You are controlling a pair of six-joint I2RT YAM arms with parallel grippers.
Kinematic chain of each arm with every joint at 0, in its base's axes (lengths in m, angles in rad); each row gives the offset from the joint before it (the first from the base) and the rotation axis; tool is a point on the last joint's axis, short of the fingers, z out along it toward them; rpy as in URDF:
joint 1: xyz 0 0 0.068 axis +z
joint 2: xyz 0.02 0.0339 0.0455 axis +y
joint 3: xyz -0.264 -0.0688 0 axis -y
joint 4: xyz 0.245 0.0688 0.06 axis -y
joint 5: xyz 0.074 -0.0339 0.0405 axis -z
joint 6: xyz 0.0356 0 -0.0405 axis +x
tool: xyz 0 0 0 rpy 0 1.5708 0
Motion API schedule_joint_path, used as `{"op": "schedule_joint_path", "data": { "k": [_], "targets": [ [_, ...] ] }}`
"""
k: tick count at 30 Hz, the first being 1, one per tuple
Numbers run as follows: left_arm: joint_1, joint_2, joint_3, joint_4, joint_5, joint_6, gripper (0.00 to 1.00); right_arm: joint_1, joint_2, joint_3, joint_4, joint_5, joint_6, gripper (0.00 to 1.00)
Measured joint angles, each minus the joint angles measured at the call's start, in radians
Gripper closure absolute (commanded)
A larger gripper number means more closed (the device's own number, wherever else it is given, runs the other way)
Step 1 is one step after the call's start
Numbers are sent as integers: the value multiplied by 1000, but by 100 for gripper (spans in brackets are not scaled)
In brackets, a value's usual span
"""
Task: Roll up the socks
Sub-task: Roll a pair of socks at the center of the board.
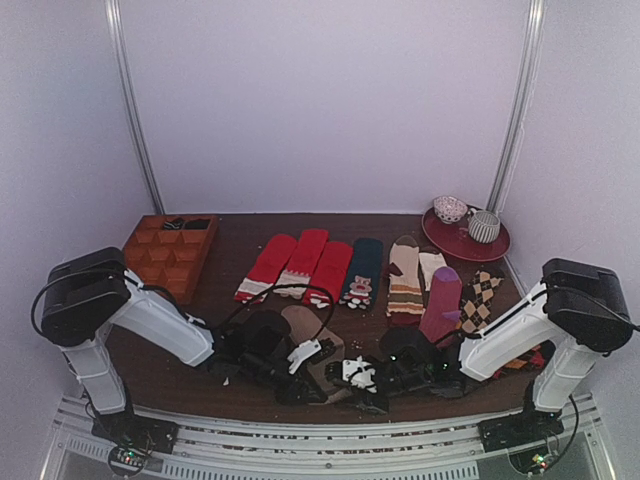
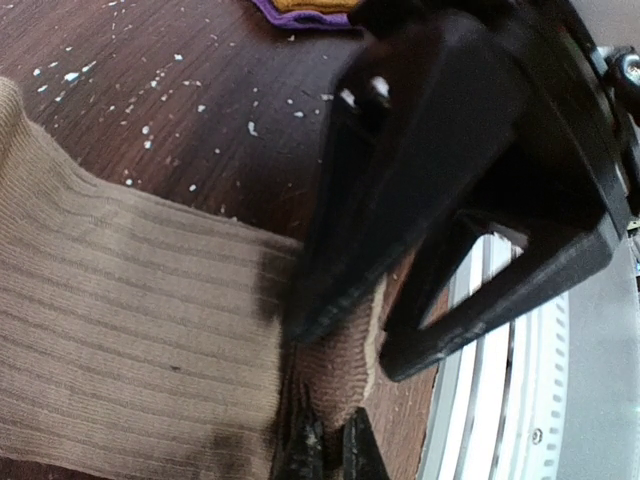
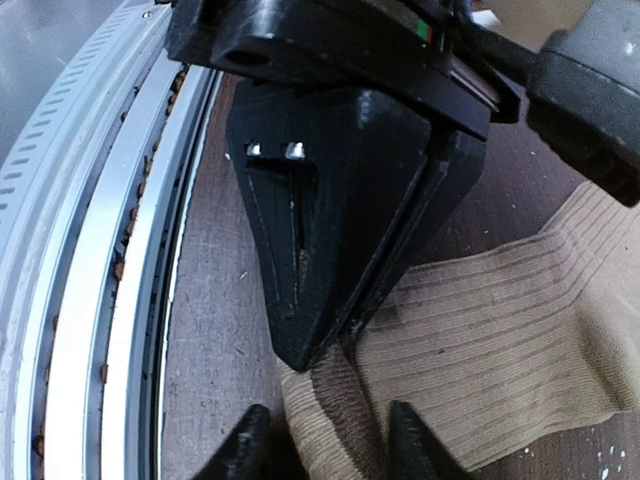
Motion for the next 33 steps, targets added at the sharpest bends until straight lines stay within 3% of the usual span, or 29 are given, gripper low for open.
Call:
{"op": "schedule_joint_path", "data": {
  "k": [2,4,6,9,10,12,14,18,21,27,33],
  "targets": [
    [0,0,0,0,0,0,100,-1,4,5,-4,3,2,96],
    [0,0,0,-1,0,0,100,-4,10,18,-21,3,23,100],
    [0,-3,2,-4,-2,0,78,-12,14,31,-36,2,48,100],
    [0,-20,5,-20,-18,-3,55,-24,14,35,-43,-18,102,100],
    [-5,-28,6,-29,-26,2,37,-31,14,35,-41,-28,118,100],
    [-14,-56,9,-57,-68,4,26,-53,17,34,-29,-58,165,100],
    [-13,-95,11,-85,-133,0,3,-81,28,34,3,-108,215,100],
    [-3,-186,-18,-186,-295,39,2,-155,90,40,33,-217,369,100],
    [-2,-289,-85,-175,-377,84,2,-187,128,71,35,-288,480,100],
    [-7,-528,-270,61,-428,191,23,-212,158,97,23,-353,643,100],
    [-10,-440,-270,224,-375,285,34,-231,175,97,32,-394,791,100]
  ]
}}
